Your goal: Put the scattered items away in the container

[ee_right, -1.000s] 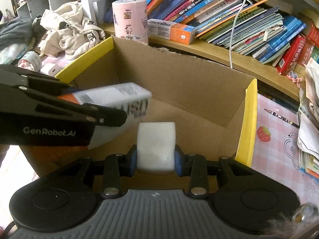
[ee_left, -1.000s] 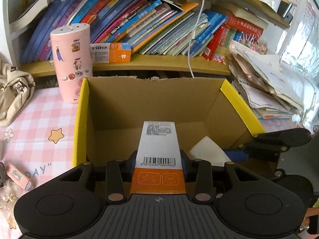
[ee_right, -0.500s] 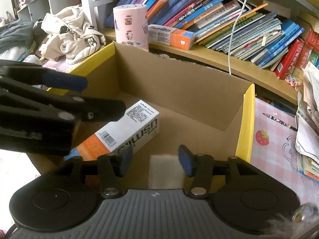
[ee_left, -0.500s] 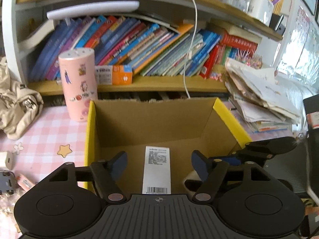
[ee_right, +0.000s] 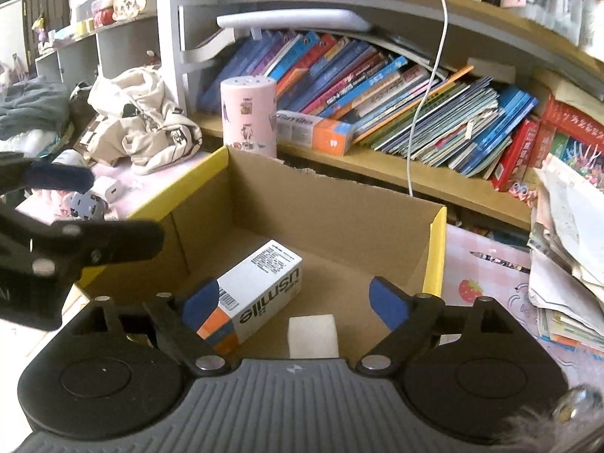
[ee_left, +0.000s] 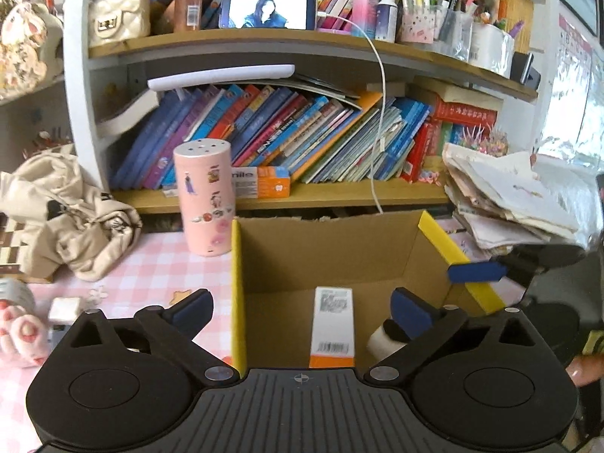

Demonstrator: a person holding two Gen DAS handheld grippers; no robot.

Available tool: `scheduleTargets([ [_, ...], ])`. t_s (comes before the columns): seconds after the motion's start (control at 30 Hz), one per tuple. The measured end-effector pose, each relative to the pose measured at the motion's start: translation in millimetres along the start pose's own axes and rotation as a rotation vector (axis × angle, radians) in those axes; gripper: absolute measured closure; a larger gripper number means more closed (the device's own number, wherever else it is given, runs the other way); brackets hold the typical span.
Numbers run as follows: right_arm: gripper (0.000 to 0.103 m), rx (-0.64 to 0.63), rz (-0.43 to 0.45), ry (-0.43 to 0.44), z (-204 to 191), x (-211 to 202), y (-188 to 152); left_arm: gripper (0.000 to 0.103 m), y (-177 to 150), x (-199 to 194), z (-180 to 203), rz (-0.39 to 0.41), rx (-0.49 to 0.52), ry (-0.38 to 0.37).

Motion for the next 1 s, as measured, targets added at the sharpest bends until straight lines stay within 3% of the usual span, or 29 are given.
scheduleTargets([
  [0.17,0.012,0.011,0.044,-0.025,-4.3,-17.5,-1.3,0.000,-7.4,-20.2,-5.5,0.013,-0.003,0.045],
  [0.53,0.009,0.031,0.062,-0.102,-16.0,-49.1,-10.4,0.000,-13.2,-46.1,-16.2,0.029,0.009,0.039],
  [0.77,0.008,0.059,0.045,-0.164,-39.8,-67.3,-22.8,0.000,-30.7,-63.3,-32.7,-0.018,-0.014,0.004],
  [1.0,0.005,0.088,0.008,-0.220,-79.1,-80.2,-41.7,0.000,-48.9,-87.8,-61.1,-0.039,-0.077,0.019],
])
Point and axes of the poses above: each gripper's, at about its wrist camera, not at the fingertips, and x roughly the way its jaws point, z to its right, y to its top, the point moved 4 cm from there along x, roughly the way its jaws point, and after that the axes turned 14 degrees about z, right-handed, at the moved point
